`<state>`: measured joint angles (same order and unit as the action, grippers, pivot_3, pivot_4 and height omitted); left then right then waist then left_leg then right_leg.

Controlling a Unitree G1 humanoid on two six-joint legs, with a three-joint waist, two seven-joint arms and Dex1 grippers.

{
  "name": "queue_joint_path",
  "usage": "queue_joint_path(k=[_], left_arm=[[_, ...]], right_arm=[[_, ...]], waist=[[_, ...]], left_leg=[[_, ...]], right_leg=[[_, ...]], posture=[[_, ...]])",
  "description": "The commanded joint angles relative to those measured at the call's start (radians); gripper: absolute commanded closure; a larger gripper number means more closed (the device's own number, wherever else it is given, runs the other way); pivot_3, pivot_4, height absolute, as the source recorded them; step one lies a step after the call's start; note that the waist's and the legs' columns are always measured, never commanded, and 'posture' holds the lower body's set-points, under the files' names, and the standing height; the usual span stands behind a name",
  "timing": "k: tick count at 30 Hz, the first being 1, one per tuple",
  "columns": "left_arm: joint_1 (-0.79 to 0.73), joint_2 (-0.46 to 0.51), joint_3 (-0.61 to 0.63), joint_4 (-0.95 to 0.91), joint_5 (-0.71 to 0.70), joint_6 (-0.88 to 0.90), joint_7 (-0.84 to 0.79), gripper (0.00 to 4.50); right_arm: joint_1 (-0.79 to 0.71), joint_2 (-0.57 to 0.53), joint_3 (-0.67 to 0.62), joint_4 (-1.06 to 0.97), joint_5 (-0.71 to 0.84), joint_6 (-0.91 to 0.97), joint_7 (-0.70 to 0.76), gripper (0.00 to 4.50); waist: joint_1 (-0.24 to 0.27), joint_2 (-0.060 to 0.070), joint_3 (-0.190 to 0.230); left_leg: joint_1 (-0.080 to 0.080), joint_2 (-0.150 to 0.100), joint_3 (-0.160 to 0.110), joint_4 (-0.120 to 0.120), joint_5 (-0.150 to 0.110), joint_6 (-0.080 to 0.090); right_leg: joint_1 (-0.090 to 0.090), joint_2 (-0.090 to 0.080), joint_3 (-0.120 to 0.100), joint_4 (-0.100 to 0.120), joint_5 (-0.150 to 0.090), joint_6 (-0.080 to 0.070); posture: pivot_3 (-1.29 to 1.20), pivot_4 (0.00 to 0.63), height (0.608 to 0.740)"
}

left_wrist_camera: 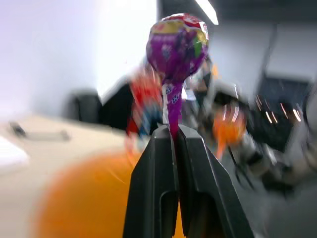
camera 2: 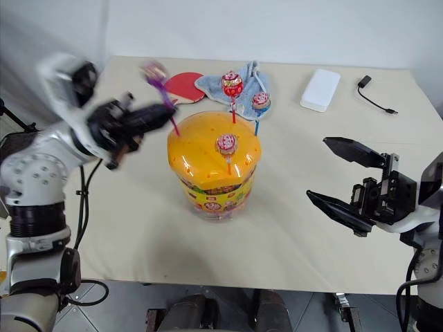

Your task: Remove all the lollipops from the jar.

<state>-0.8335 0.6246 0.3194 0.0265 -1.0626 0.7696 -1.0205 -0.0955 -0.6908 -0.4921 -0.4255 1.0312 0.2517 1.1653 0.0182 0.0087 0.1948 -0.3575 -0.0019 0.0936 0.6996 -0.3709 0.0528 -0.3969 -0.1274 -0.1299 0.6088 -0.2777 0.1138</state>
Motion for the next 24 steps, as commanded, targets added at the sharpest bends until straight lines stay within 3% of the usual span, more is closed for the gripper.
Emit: queue_joint_path(k=[1, 5, 7, 13, 24], left_arm=[[0.031, 0.105, 0.120, 0.046, -0.033, 0.046, 0.028, 4.46], [0.358, 0.370, 0.117, 0.052, 0.210, 0.096, 0.079, 4.46], [0.507, 0.425, 0.139, 0.018, 0.259, 0.143, 0.132, 4.46], [0.772, 0.370, 0.187, -0.103, 0.292, 0.265, 0.300, 4.46], [0.812, 0.247, 0.139, -0.184, 0.320, 0.360, 0.448, 4.46]], right_arm=[[-0.016, -0.001, 0.009, 0.002, 0.007, 0.001, 0.011, 0.00], [-0.039, -0.002, 0.039, 0.022, -0.008, 0.004, 0.033, 0.00], [-0.047, -0.004, 0.052, 0.033, -0.016, 0.006, 0.044, 0.00], [-0.055, 0.006, 0.111, 0.074, -0.057, 0.003, 0.088, 0.00], [-0.057, 0.006, 0.135, 0.079, -0.082, 0.006, 0.108, 0.00]], waist=[[-0.004, 0.000, 0.000], [-0.022, 0.001, 0.000], [-0.023, 0.000, 0.000], [0.006, -0.004, 0.002], [0.003, -0.002, 0.003]], left_leg=[[0.000, 0.000, 0.000, 0.000, 0.000, 0.000], [0.002, -0.001, 0.001, -0.003, 0.000, 0.000], [0.003, -0.001, 0.002, -0.005, 0.000, 0.000], [0.001, 0.000, -0.004, -0.004, -0.002, -0.004], [0.002, -0.002, -0.003, -0.007, -0.002, -0.003]], right_leg=[[0.000, 0.000, 0.000, 0.000, 0.000, 0.000], [0.000, 0.000, 0.000, -0.001, 0.000, 0.000], [0.000, 0.000, 0.001, -0.002, 0.000, 0.000], [0.000, -0.008, 0.002, -0.004, 0.000, 0.000], [0.000, -0.010, 0.002, -0.004, 0.000, 0.000]], posture=[[0.00, 0.150, 0.740], [0.00, 0.150, 0.740], [0.00, 0.150, 0.740], [0.00, 0.150, 0.740], [0.00, 0.150, 0.740]])
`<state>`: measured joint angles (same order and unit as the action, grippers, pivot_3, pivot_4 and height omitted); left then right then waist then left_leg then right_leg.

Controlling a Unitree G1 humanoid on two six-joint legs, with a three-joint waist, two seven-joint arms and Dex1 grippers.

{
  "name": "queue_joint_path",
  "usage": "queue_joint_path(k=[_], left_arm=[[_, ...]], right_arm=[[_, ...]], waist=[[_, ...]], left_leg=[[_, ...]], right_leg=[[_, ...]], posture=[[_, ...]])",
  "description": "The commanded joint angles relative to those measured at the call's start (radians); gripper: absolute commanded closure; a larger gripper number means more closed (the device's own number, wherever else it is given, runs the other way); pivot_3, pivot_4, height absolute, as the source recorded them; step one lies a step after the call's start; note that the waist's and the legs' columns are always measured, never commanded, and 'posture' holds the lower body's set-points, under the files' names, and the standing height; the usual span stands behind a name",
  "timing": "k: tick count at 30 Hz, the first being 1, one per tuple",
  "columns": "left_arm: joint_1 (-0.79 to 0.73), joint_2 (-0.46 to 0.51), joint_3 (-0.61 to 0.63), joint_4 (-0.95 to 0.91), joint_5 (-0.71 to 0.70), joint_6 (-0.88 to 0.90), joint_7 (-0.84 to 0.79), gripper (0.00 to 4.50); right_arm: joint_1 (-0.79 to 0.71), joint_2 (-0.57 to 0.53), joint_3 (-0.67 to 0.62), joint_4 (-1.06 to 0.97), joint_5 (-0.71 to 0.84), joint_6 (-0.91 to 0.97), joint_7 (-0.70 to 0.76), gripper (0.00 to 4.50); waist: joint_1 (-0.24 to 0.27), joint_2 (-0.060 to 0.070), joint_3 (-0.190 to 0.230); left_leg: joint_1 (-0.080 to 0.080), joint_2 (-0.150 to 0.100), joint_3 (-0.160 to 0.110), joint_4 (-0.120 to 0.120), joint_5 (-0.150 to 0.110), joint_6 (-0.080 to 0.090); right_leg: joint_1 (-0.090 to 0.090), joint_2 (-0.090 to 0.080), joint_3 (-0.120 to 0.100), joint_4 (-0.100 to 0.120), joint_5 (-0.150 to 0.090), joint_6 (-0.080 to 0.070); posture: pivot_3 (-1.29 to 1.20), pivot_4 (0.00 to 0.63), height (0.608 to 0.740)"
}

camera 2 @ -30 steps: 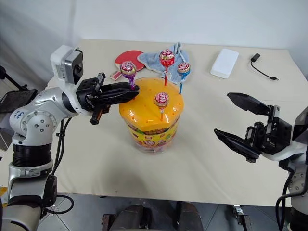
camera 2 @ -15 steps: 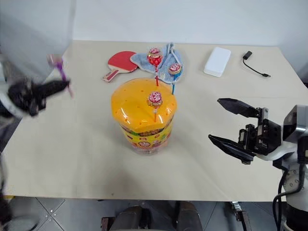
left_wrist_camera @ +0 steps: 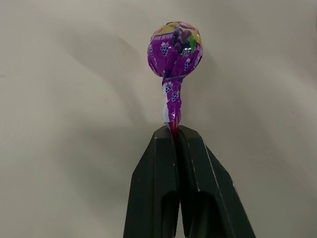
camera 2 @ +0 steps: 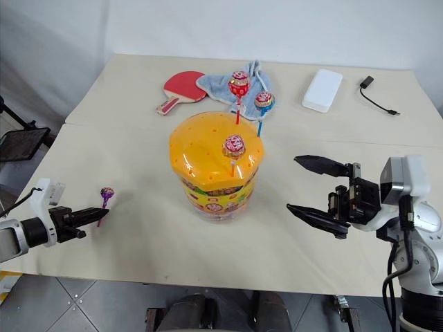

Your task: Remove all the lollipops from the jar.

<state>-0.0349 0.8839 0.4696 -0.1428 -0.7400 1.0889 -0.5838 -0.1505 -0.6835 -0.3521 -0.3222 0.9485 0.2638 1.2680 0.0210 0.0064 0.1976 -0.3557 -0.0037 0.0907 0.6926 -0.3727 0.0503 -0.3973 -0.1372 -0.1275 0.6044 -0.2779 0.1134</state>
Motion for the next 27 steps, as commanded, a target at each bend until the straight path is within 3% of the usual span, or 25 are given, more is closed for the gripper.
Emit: queue_joint_path(k=[1, 2, 5, 9, 12, 15, 19, 21, 25, 27], left_arm=[[0.017, -0.017, -0.012, -0.005, 0.001, 0.047, 0.014, 4.46], [0.022, -0.017, -0.016, 0.001, 0.007, 0.045, 0.010, 4.46], [0.022, -0.014, -0.008, 0.004, 0.002, 0.040, -0.010, 3.79], [0.012, 0.021, 0.091, -0.005, -0.039, 0.035, -0.061, 2.62], [0.074, 0.086, 0.169, 0.036, -0.021, -0.072, -0.220, 1.79], [0.132, 0.134, 0.247, 0.106, 0.003, -0.287, -0.466, 1.79], [0.047, 0.101, 0.283, 0.238, 0.033, -0.624, -0.663, 1.62], [0.018, 0.089, 0.242, 0.198, 0.017, -0.659, -0.709, 1.24], [-0.030, 0.053, 0.188, 0.097, -0.041, -0.651, -0.724, 0.04], [-0.045, 0.035, 0.173, 0.052, -0.071, -0.645, -0.731, 0.01]], right_arm=[[0.001, 0.001, -0.004, -0.029, 0.000, -0.005, 0.001, 0.00], [0.003, 0.002, -0.004, -0.033, -0.001, -0.004, -0.003, 0.00], [0.003, -0.003, -0.010, -0.038, 0.005, 0.005, -0.013, 0.00], [0.012, -0.020, -0.044, -0.026, 0.000, 0.012, -0.037, 0.00], [0.030, -0.043, -0.079, -0.027, -0.003, 0.022, -0.061, 0.00], [0.053, -0.083, -0.130, -0.023, 0.023, 0.061, -0.077, 0.00], [0.060, -0.132, -0.161, -0.010, 0.067, 0.118, -0.043, 0.00], [0.037, -0.124, -0.134, -0.040, 0.073, 0.119, -0.042, 0.00], [-0.053, -0.071, -0.033, -0.127, 0.067, 0.118, -0.105, 0.00], [-0.120, -0.045, 0.040, -0.174, 0.050, 0.153, -0.196, 0.00]], waist=[[0.001, 0.000, 0.000], [0.001, 0.000, 0.000], [0.000, 0.002, -0.001], [0.000, 0.002, -0.001], [-0.004, 0.002, -0.001], [-0.010, 0.002, -0.001], [-0.006, 0.003, -0.001], [-0.005, 0.002, -0.001], [-0.010, 0.002, -0.001], [-0.014, 0.002, -0.001]], left_leg=[[0.000, 0.000, 0.000, 0.000, 0.000, 0.000], [0.000, 0.000, 0.000, 0.000, 0.000, 0.000], [0.001, 0.000, 0.001, 0.000, 0.000, 0.000], [0.001, 0.000, 0.001, 0.000, -0.001, -0.002], [0.001, 0.000, 0.001, 0.000, -0.001, -0.002], [0.000, 0.001, 0.002, -0.001, -0.002, -0.003], [-0.001, 0.001, 0.003, -0.002, -0.001, -0.003], [-0.001, 0.001, 0.004, -0.002, -0.001, -0.003], [-0.001, 0.001, 0.004, -0.002, 0.000, -0.001], [-0.001, 0.001, 0.004, -0.002, 0.000, -0.001]], right_leg=[[0.000, 0.000, 0.000, 0.000, 0.000, 0.000], [0.000, 0.000, 0.000, 0.000, 0.000, 0.000], [0.000, 0.000, 0.001, 0.000, 0.000, 0.000], [0.000, 0.000, 0.001, 0.001, 0.000, -0.001], [-0.001, 0.000, 0.001, 0.001, -0.001, -0.002], [-0.004, 0.000, 0.001, 0.001, -0.002, -0.003], [-0.007, 0.000, 0.000, 0.000, -0.003, -0.005], [-0.007, 0.000, 0.000, 0.000, -0.003, -0.005], [-0.007, -0.001, 0.001, 0.001, -0.003, -0.005], [-0.008, -0.001, 0.001, 0.005, -0.003, -0.005]], posture=[[0.00, 0.150, 0.740], [0.00, 0.150, 0.740], [0.00, 0.150, 0.740], [0.00, 0.150, 0.740], [0.00, 0.150, 0.740], [0.00, 0.150, 0.740], [0.00, 0.150, 0.740], [0.00, 0.150, 0.740], [0.00, 0.150, 0.740], [0.00, 0.150, 0.740]])
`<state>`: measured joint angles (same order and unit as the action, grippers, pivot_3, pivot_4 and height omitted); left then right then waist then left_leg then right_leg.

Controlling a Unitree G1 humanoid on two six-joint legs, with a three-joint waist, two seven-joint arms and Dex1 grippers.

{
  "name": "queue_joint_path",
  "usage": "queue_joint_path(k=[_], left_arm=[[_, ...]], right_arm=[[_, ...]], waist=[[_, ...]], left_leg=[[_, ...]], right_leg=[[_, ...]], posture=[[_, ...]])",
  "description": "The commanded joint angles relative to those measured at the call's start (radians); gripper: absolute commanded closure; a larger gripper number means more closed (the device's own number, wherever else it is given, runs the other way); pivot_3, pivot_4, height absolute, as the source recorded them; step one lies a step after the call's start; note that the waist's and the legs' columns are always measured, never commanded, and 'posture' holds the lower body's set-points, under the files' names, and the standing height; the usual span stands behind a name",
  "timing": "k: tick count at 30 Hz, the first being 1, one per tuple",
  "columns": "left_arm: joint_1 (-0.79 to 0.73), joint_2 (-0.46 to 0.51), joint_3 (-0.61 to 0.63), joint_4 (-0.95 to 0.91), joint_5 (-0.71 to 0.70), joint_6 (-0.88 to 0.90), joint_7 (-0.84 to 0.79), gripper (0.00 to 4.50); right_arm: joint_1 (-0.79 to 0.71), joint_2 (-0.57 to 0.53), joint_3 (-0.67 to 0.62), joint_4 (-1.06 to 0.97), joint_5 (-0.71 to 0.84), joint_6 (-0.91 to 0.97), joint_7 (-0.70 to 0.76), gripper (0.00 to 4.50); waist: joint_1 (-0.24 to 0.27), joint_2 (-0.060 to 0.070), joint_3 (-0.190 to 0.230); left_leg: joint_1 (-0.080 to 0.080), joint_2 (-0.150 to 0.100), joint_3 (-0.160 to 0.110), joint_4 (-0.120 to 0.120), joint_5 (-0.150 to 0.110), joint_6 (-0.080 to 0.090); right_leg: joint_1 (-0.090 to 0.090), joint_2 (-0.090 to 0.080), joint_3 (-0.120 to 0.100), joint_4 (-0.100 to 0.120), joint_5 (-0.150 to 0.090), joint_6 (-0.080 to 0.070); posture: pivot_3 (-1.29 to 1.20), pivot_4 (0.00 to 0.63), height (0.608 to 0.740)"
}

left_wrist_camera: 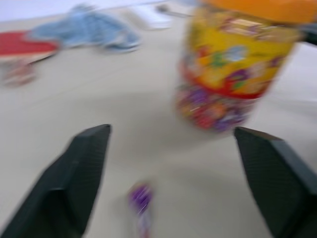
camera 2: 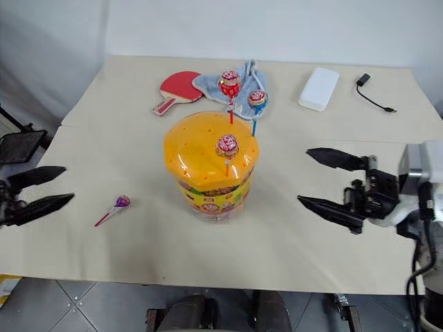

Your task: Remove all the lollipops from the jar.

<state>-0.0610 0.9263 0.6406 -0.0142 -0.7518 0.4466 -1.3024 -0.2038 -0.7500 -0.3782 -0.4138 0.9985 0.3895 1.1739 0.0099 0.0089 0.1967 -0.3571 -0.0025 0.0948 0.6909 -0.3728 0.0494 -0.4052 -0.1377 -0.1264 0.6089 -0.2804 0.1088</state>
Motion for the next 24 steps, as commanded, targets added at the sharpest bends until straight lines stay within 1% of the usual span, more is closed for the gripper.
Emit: queue_joint_path(k=[1, 3, 8, 12, 13, 15, 20, 24], left_arm=[[-0.029, -0.016, -0.008, -0.102, -0.079, 0.012, -0.007, 0.01], [-0.045, -0.025, -0.021, -0.136, -0.132, 0.055, 0.003, 0.01], [-0.075, -0.051, -0.028, -0.177, -0.200, 0.099, 0.047, 0.01], [-0.076, -0.072, -0.030, -0.208, -0.232, 0.119, 0.079, 0.01], [-0.075, -0.079, -0.031, -0.213, -0.237, 0.118, 0.084, 0.00], [-0.069, -0.085, -0.036, -0.224, -0.242, 0.122, 0.091, 0.00], [-0.070, -0.104, -0.046, -0.236, -0.252, 0.115, 0.104, 0.00], [-0.086, -0.122, -0.051, -0.243, -0.278, 0.117, 0.114, 0.00]], right_arm=[[-0.114, 0.048, 0.108, -0.098, -0.007, 0.043, -0.158, 0.00], [-0.175, 0.089, 0.171, -0.115, -0.006, 0.060, -0.203, 0.00], [-0.234, 0.121, 0.263, -0.123, -0.048, 0.078, -0.233, 0.00], [-0.264, 0.134, 0.294, -0.122, -0.049, 0.091, -0.239, 0.00], [-0.278, 0.141, 0.303, -0.118, -0.058, 0.090, -0.245, 0.19], [-0.297, 0.149, 0.312, -0.110, -0.063, 0.094, -0.250, 0.61], [-0.303, 0.150, 0.325, -0.083, -0.087, 0.081, -0.221, 2.27], [-0.314, 0.157, 0.300, -0.041, -0.090, 0.057, -0.192, 3.66]], waist=[[-0.010, 0.000, 0.000], [-0.017, 0.000, 0.000], [-0.013, 0.000, 0.000], [-0.012, -0.001, 0.000], [-0.013, -0.001, 0.000], [-0.013, -0.001, 0.000], [-0.012, -0.001, -0.001], [-0.013, -0.001, -0.001]], left_leg=[[0.000, 0.000, 0.000, 0.000, 0.000, 0.000], [-0.001, 0.000, 0.001, 0.000, 0.000, 0.000], [-0.002, 0.000, 0.001, 0.000, 0.001, 0.000], [-0.007, 0.000, -0.001, 0.004, 0.001, 0.001], [-0.010, 0.000, -0.002, 0.007, 0.001, 0.001], [-0.011, 0.000, -0.002, 0.008, 0.001, 0.001], [-0.011, 0.000, -0.002, 0.009, 0.002, 0.002], [-0.011, 0.000, -0.002, 0.009, 0.002, 0.002]], right_leg=[[0.000, 0.000, 0.000, 0.001, 0.000, 0.000], [-0.002, 0.000, 0.001, 0.003, 0.000, 0.000], [-0.003, 0.003, 0.000, 0.003, 0.000, 0.000], [-0.004, 0.004, -0.003, 0.003, 0.000, 0.000], [-0.005, 0.004, -0.003, 0.003, 0.000, 0.001], [-0.005, 0.005, -0.004, 0.003, 0.001, 0.001], [-0.005, 0.006, -0.004, 0.003, 0.001, 0.002], [-0.005, 0.006, -0.003, 0.004, 0.001, 0.002]], posture=[[0.00, 0.150, 0.740], [0.00, 0.150, 0.740], [0.00, 0.150, 0.740], [0.00, 0.150, 0.740], [0.00, 0.150, 0.740], [0.00, 0.150, 0.740], [0.00, 0.150, 0.740], [0.00, 0.150, 0.740]])
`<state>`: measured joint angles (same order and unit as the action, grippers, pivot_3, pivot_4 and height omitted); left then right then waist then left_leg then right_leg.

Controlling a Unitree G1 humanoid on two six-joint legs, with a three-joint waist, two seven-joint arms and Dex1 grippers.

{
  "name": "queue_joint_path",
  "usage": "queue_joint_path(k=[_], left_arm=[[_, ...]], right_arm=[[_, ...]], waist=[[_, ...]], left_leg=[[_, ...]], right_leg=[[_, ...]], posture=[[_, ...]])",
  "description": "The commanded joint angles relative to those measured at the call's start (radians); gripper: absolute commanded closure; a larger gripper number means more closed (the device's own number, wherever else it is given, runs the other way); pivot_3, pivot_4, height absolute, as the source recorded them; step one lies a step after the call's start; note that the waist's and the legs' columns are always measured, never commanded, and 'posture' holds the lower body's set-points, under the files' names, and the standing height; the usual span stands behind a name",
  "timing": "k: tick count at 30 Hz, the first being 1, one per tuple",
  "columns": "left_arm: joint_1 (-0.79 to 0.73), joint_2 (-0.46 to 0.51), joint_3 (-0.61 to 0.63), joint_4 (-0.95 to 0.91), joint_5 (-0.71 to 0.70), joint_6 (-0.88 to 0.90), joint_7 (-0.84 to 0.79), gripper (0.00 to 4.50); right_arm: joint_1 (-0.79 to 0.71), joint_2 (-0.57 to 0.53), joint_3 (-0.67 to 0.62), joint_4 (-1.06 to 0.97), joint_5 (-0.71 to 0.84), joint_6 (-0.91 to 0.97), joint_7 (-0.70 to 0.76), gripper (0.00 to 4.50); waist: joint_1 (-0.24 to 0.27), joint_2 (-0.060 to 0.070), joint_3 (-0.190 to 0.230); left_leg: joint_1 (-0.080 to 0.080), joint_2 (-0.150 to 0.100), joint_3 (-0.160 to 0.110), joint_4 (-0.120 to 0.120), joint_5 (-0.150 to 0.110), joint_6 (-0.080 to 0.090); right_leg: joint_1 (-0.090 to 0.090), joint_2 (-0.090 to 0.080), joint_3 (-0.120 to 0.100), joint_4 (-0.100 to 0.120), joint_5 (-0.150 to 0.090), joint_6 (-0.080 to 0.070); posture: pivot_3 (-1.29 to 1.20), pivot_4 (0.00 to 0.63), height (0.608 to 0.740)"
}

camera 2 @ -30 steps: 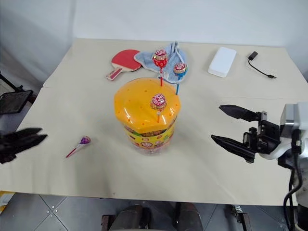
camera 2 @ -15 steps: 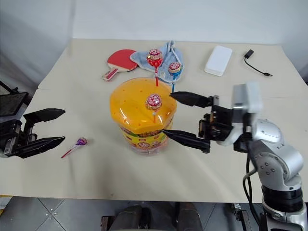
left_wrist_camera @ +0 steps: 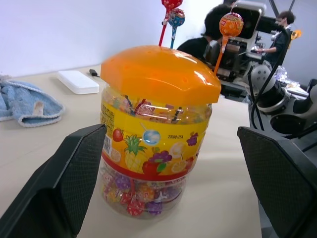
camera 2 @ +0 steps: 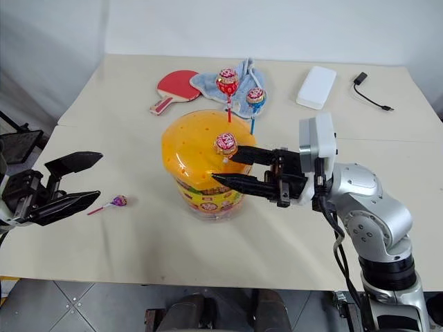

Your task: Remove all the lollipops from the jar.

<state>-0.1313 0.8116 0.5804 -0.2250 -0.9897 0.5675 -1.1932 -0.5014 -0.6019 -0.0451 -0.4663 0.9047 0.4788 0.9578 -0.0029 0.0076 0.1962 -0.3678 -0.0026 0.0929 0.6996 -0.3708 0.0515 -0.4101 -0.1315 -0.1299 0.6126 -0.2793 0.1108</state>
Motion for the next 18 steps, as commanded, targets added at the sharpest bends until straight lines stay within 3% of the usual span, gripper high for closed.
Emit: queue_joint_path(k=[1, 3, 7, 10, 15, 18], left_arm=[[-0.020, -0.010, 0.007, -0.033, -0.046, -0.002, 0.009, 0.00], [-0.024, -0.011, 0.004, -0.033, -0.051, 0.002, 0.009, 0.00], [-0.016, -0.008, 0.000, -0.035, -0.049, -0.003, 0.005, 0.00], [-0.019, 0.013, -0.011, -0.019, -0.018, -0.021, -0.024, 0.00], [-0.025, 0.040, -0.039, -0.010, 0.024, -0.050, -0.069, 0.00], [-0.034, 0.047, -0.068, -0.004, 0.055, -0.076, -0.097, 0.00]], right_arm=[[-0.024, 0.016, -0.048, 0.023, 0.020, -0.034, 0.028, 4.03], [-0.047, 0.035, -0.090, 0.045, 0.082, -0.031, 0.026, 4.47], [-0.105, 0.014, -0.206, 0.065, 0.233, 0.030, -0.049, 4.47], [-0.122, -0.097, -0.328, 0.119, 0.319, 0.124, -0.140, 4.47], [-0.007, -0.351, -0.400, 0.301, 0.169, 0.216, -0.090, 4.47], [0.132, -0.488, -0.318, 0.446, -0.078, 0.180, -0.086, 4.47]], waist=[[0.000, 0.000, 0.000], [0.000, 0.000, 0.000], [0.000, 0.000, 0.000], [0.004, 0.000, 0.000], [0.005, -0.001, 0.000], [0.003, -0.001, -0.001]], left_leg=[[0.000, 0.000, 0.000, 0.000, 0.000, 0.000], [0.000, 0.000, 0.000, 0.000, 0.000, 0.000], [0.000, 0.000, 0.000, 0.000, 0.000, 0.000], [-0.001, 0.000, -0.001, 0.000, 0.000, 0.000], [-0.002, -0.002, -0.001, 0.000, 0.000, 0.001], [-0.002, -0.001, 0.001, 0.000, 0.000, 0.002]], right_leg=[[0.000, 0.000, 0.000, 0.000, 0.000, 0.000], [0.000, 0.000, 0.000, 0.000, 0.000, 0.000], [0.000, 0.000, 0.000, 0.000, 0.000, 0.000], [0.000, 0.000, -0.001, 0.000, 0.000, 0.000], [0.001, 0.000, -0.002, -0.002, 0.000, 0.000], [0.000, 0.000, -0.002, -0.002, 0.000, 0.001]], posture=[[0.00, 0.150, 0.740], [0.00, 0.150, 0.740], [0.00, 0.150, 0.740], [0.00, 0.150, 0.740], [0.00, 0.150, 0.740], [0.00, 0.150, 0.740]])
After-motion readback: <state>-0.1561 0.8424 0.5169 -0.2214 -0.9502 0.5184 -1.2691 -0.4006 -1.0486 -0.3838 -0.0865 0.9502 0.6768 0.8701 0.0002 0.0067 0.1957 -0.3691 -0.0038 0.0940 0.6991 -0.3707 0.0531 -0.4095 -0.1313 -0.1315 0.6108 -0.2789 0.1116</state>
